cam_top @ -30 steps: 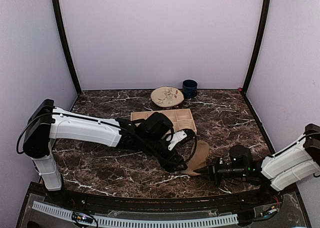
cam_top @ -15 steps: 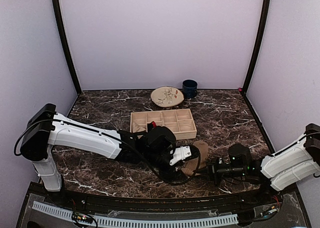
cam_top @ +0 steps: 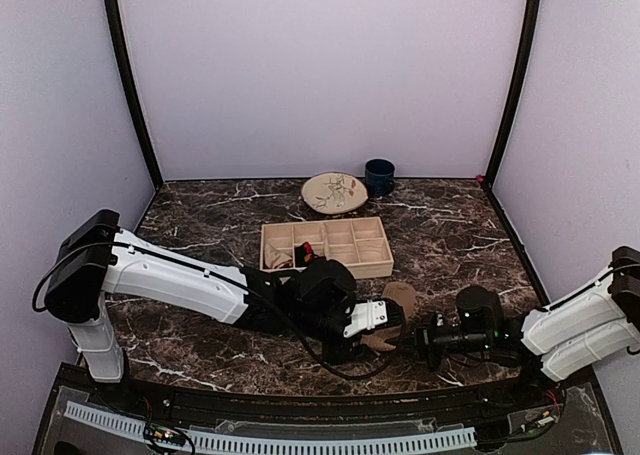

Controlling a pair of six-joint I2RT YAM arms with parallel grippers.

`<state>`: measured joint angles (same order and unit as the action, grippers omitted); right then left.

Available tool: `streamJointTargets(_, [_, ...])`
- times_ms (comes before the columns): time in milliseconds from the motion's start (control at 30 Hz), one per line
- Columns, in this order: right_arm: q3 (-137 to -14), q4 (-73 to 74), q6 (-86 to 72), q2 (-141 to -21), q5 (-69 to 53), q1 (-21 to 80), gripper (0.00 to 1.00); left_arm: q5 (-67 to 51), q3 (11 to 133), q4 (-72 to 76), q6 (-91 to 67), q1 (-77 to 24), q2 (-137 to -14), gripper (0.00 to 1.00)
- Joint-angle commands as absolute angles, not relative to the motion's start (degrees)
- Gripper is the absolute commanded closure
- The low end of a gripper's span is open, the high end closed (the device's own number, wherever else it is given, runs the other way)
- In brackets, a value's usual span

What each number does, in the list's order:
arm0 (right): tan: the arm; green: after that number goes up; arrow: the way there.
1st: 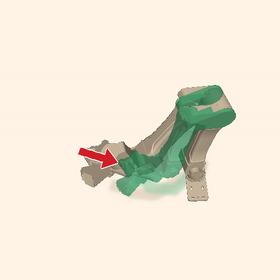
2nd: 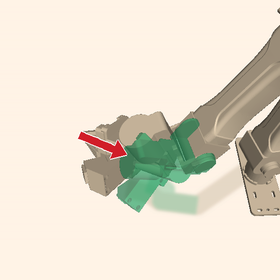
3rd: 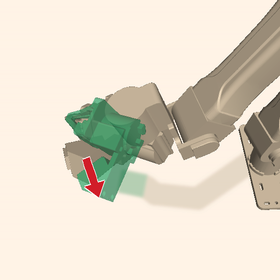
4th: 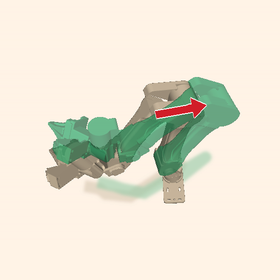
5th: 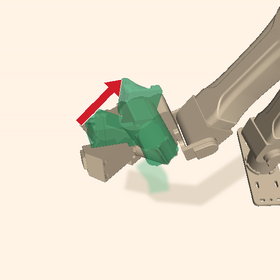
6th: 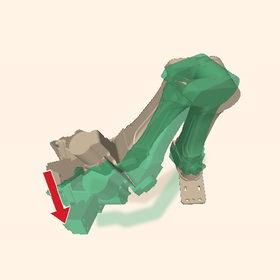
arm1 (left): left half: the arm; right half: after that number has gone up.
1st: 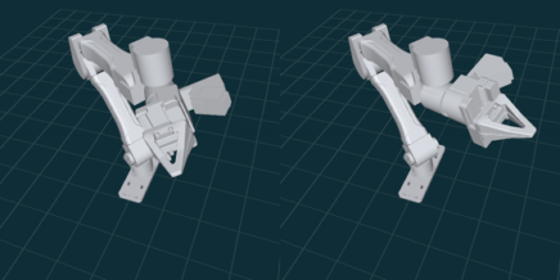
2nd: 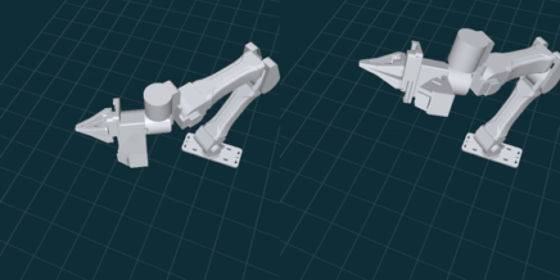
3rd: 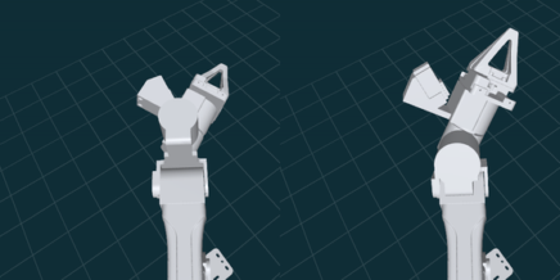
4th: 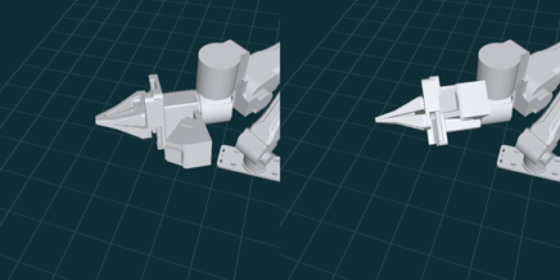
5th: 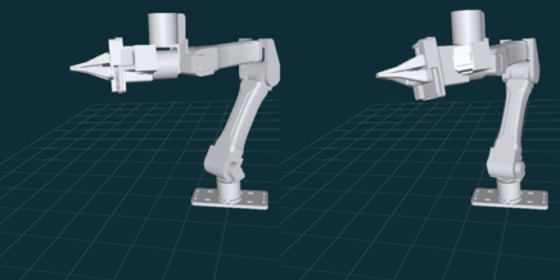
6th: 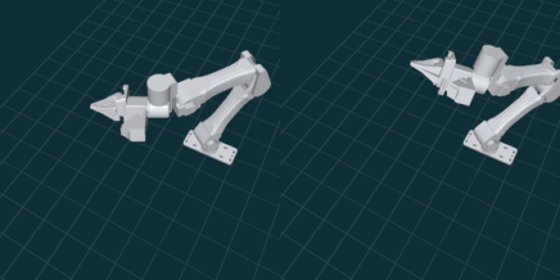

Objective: Roll the socks
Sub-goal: Roll the sock at the center of the board.

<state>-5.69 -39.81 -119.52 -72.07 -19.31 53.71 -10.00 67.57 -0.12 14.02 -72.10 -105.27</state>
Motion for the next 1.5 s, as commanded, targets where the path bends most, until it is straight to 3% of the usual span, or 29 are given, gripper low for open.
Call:
streamJointTargets(0, [-6.68, -41.11, -126.86, -72.16, -19.95, 53.38, 0.98, -10.06, 67.24, 0.86, 15.92, -72.68, -106.63, 0.46])
streamJointTargets(433, [-7.77, -40.96, -126.27, -73.21, -21.09, 53.37, 0.98, -5.85, 67.10, 3.85, 16.52, -73.00, -108.68, 0.52])
streamJointTargets(1067, [-6.65, -40.07, -125.99, -72.09, -22.33, 53.44, 0.96, -10.17, 66.84, 4.20, 15.06, -73.00, -111.06, 0.72])
streamJointTargets(1467, [-5.36, -34.83, -125.06, -67.78, -21.89, 54.53, 0.92, -11.89, 67.18, 3.29, 14.69, -72.98, -111.90, 0.77])
